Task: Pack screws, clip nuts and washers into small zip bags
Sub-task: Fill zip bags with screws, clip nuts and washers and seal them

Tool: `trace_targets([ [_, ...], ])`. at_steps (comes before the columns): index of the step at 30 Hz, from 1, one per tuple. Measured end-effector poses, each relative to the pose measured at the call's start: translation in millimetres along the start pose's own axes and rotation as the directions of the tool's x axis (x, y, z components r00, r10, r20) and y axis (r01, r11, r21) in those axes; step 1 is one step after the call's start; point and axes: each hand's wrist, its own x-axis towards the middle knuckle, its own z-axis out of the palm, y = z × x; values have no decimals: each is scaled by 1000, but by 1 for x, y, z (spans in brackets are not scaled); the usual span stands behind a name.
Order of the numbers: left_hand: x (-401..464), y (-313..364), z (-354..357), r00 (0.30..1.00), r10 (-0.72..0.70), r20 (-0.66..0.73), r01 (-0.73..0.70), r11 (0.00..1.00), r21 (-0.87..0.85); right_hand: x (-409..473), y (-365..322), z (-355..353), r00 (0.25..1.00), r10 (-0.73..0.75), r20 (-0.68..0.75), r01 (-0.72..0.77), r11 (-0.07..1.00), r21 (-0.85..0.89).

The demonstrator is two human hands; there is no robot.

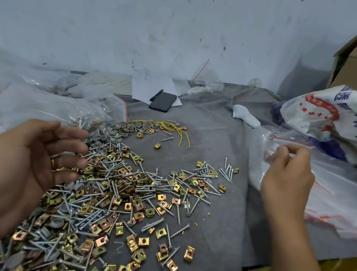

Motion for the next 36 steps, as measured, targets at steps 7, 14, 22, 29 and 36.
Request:
trace_targets([
  [7, -1, 0, 5, 1000, -6, -3, 6, 1000, -1, 1, -3, -5, 991, -92, -99, 104, 986, 129],
  [14, -2, 0, 8, 1000, -4, 1, 4, 1000, -18, 4, -18, -11, 965, 261, -21, -168, 679, 714],
  [22, -7, -2, 22, 999, 40, 16, -41, 999, 28, -26, -69, 5, 994, 64, 90, -110, 628, 770],
  [29, -36, -5, 47, 903, 386, 190, -430, 796, 426, -82, -111, 36, 957, 10, 290, -243, 573, 783],
  [36, -43, -12, 62, 874, 388, 292, -484, 740, 466, -114, -127, 61, 891, -68, 449, -315, 619, 719],
])
